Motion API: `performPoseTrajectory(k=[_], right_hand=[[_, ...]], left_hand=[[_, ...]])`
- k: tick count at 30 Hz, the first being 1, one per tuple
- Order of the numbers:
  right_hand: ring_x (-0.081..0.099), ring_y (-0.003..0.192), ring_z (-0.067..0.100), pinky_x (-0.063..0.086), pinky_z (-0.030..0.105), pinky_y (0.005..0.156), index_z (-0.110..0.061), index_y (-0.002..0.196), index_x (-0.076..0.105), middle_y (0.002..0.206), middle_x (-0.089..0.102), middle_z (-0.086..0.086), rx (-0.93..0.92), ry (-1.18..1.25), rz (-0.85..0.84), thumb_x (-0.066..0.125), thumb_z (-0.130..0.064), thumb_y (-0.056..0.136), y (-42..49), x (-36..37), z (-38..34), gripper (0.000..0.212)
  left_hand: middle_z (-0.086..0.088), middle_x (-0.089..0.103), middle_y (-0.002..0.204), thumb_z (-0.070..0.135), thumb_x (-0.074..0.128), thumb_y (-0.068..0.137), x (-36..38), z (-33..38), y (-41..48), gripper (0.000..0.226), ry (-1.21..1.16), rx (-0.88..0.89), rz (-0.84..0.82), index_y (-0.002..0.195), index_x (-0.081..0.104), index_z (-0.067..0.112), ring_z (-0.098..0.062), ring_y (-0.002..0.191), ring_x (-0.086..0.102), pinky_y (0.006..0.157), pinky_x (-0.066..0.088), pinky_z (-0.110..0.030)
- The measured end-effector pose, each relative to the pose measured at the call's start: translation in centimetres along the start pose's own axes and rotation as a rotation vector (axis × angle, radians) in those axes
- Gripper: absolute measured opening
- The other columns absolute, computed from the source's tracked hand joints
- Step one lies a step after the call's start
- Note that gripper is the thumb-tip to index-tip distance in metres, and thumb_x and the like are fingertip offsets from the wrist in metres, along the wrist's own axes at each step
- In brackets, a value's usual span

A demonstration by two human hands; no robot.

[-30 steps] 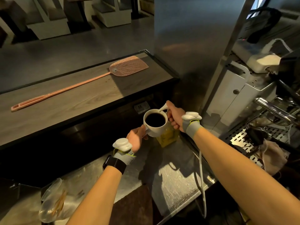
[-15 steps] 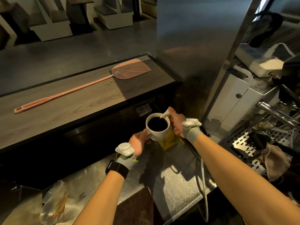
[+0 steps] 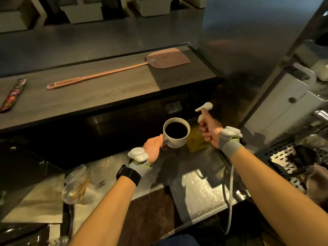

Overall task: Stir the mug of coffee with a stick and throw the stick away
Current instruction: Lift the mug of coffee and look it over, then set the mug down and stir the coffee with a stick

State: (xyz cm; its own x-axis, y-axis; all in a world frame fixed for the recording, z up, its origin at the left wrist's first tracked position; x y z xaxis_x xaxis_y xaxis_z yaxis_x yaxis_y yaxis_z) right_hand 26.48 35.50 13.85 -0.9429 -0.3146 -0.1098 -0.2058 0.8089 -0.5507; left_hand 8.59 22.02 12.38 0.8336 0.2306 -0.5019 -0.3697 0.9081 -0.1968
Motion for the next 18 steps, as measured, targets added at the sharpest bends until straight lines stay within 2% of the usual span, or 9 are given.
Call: performPoseTrajectory(k=[2,3,6,8,11,14,16,18], right_hand=[[0.022,0.030,0.008,0.017,0.013,0.033,-0.020,0.063,0.042,0.053,0.034,-0.002,0.000,-0.013,-0.021,0.047,-0.062,0.088,0.0,1.1,1.1,0.050],[0.022,0.029,0.007,0.017,0.013,0.033,-0.020,0.062,0.043,0.053,0.035,-0.002,-0.007,-0.046,-0.031,0.048,-0.060,0.088,0.1,1.8,1.5,0.048],[0.023,0.029,0.006,0.016,0.014,0.033,-0.019,0.063,0.043,0.054,0.035,-0.001,-0.040,-0.160,-0.113,0.048,-0.055,0.092,0.3,5.1,1.9,0.047],[0.024,0.029,0.005,0.016,0.014,0.032,-0.019,0.063,0.045,0.055,0.035,-0.001,-0.067,-0.215,-0.168,0.047,-0.054,0.093,0.5,6.8,1.8,0.046],[0.026,0.032,0.007,0.017,0.015,0.032,-0.018,0.064,0.047,0.055,0.037,-0.002,-0.120,-0.368,-0.250,0.045,-0.050,0.095,0.3,10.3,1.5,0.045],[0.029,0.039,0.011,0.020,0.017,0.035,-0.019,0.063,0.045,0.056,0.037,-0.001,-0.179,-0.549,-0.314,0.045,-0.045,0.097,0.1,14.4,1.6,0.043],[0.041,0.041,0.009,0.028,0.017,0.037,-0.020,0.065,0.047,0.058,0.040,-0.003,-0.254,-0.698,-0.363,0.048,-0.044,0.096,-0.1,17.4,1.9,0.040],[0.054,0.066,0.014,0.041,0.021,0.056,-0.022,0.074,0.054,0.066,0.051,-0.006,-0.351,-0.865,-0.445,0.051,-0.048,0.093,-0.8,20.9,2.6,0.033]], left_hand=[[0.008,0.043,0.056,0.028,0.028,0.096,-0.9,-1.1,-1.1,0.048,-0.021,-0.007,0.016,0.050,0.040,0.023,-0.006,0.057,0.038,0.059,0.029,-0.021],[0.007,0.042,0.056,0.028,0.028,0.096,-1.2,-1.9,-1.6,0.048,-0.020,-0.018,0.027,0.050,0.039,0.022,-0.008,0.057,0.038,0.061,0.030,-0.024],[0.001,0.049,0.060,0.035,0.033,0.093,-2.6,-5.7,-3.1,0.047,-0.124,-0.136,0.064,0.059,0.051,0.010,-0.023,0.072,0.057,0.077,0.041,-0.039],[0.001,0.051,0.061,0.037,0.034,0.092,-3.1,-7.5,-4.7,0.050,-0.182,-0.177,0.070,0.074,0.058,-0.003,-0.030,0.080,0.060,0.082,0.043,-0.041],[0.003,0.047,0.063,0.023,0.034,0.096,-3.6,-10.4,-6.9,0.045,-0.299,-0.238,0.106,0.086,0.056,-0.015,-0.020,0.072,0.056,0.079,0.041,-0.034],[-0.005,0.054,0.068,0.022,0.033,0.096,-3.6,-13.4,-8.8,0.041,-0.310,-0.330,0.155,0.067,0.055,0.003,0.002,0.060,0.057,0.068,0.038,-0.019],[-0.002,0.056,0.066,0.024,0.033,0.096,-3.6,-15.3,-9.8,0.043,-0.312,-0.367,0.193,0.057,0.049,0.016,0.001,0.058,0.054,0.062,0.038,-0.016],[0.002,0.057,0.064,0.027,0.035,0.095,-3.6,-17.4,-10.9,0.045,-0.357,-0.404,0.238,0.054,0.051,0.019,-0.002,0.061,0.051,0.064,0.038,-0.014]])
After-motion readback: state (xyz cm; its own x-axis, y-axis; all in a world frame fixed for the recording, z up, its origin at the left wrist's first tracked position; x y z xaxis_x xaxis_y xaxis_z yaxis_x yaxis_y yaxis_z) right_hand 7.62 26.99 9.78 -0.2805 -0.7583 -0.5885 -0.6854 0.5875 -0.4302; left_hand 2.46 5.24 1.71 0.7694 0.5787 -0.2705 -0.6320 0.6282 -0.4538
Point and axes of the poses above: each hand's wrist, its own y-axis towards the middle knuckle, its own x-axis out of the palm, z = x × y, the point moved 3 cm from there along y, towards the middle knuckle
